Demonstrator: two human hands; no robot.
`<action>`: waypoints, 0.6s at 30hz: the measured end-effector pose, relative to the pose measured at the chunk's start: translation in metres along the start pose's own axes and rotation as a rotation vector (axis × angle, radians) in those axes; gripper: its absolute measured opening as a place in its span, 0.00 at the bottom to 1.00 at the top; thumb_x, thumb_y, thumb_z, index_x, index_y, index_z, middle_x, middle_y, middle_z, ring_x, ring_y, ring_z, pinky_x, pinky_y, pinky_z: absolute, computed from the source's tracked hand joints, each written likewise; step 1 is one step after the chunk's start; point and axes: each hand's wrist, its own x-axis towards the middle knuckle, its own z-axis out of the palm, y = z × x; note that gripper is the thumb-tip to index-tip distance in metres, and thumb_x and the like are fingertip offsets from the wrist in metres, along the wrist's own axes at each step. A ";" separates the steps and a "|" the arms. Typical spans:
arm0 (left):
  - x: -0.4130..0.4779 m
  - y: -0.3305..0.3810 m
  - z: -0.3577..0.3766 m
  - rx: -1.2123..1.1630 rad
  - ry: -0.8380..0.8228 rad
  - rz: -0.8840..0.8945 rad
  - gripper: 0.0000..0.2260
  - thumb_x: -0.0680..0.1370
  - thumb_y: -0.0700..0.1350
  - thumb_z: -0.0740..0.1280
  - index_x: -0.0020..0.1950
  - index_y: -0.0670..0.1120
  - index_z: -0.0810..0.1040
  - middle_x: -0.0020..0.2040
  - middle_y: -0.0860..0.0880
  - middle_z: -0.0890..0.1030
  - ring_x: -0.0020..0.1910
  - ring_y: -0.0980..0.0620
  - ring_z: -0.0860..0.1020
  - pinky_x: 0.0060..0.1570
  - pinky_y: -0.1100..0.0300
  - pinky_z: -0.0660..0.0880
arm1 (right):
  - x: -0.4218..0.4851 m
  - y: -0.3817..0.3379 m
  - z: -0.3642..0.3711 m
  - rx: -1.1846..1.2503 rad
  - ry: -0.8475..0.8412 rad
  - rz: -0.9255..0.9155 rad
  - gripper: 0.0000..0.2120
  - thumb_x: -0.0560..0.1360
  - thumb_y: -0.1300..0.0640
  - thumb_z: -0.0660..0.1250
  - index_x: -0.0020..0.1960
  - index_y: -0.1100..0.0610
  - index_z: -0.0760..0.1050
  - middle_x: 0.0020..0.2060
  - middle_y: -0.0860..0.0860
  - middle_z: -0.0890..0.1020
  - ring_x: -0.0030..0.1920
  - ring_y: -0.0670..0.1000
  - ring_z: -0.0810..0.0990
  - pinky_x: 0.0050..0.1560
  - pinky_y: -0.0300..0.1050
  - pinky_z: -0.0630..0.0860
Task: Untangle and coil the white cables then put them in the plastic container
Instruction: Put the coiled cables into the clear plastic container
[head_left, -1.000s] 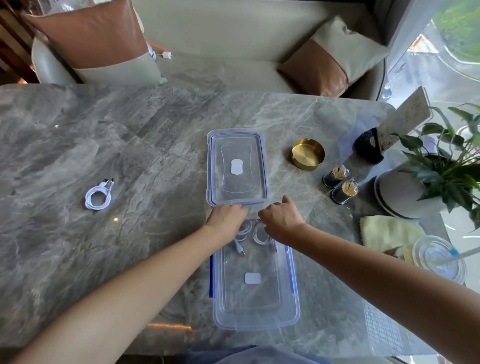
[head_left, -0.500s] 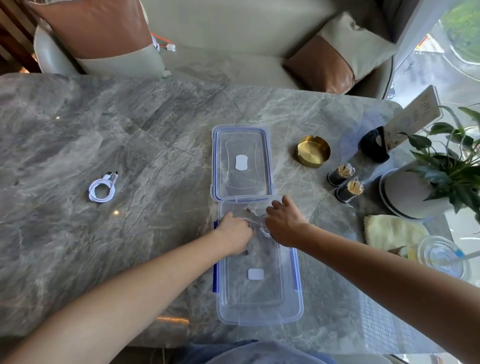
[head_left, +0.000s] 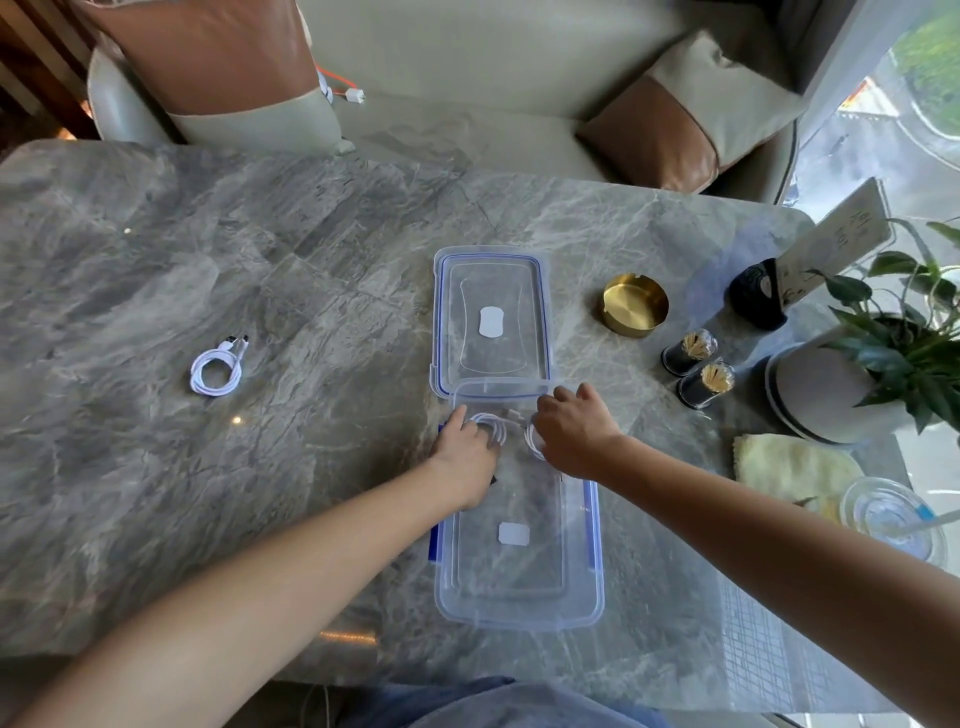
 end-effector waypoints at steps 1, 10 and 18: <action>-0.003 -0.002 0.000 -0.052 0.055 0.006 0.28 0.78 0.53 0.59 0.75 0.44 0.57 0.73 0.43 0.64 0.74 0.45 0.58 0.74 0.44 0.43 | 0.001 0.002 -0.004 0.109 0.044 0.023 0.15 0.74 0.53 0.60 0.60 0.53 0.73 0.59 0.50 0.76 0.61 0.53 0.72 0.56 0.49 0.66; -0.045 -0.070 0.036 -1.146 0.791 -0.448 0.17 0.74 0.46 0.67 0.62 0.49 0.72 0.58 0.50 0.78 0.53 0.49 0.77 0.53 0.55 0.74 | 0.061 -0.033 -0.067 0.772 0.212 0.022 0.12 0.73 0.54 0.67 0.56 0.51 0.76 0.48 0.49 0.82 0.48 0.52 0.81 0.49 0.48 0.78; -0.070 -0.197 0.143 -1.700 0.812 -1.281 0.10 0.73 0.42 0.67 0.51 0.38 0.78 0.51 0.36 0.82 0.52 0.40 0.79 0.46 0.57 0.72 | 0.160 -0.156 -0.097 1.035 0.063 0.027 0.11 0.72 0.56 0.70 0.52 0.59 0.81 0.47 0.58 0.84 0.49 0.55 0.82 0.53 0.45 0.76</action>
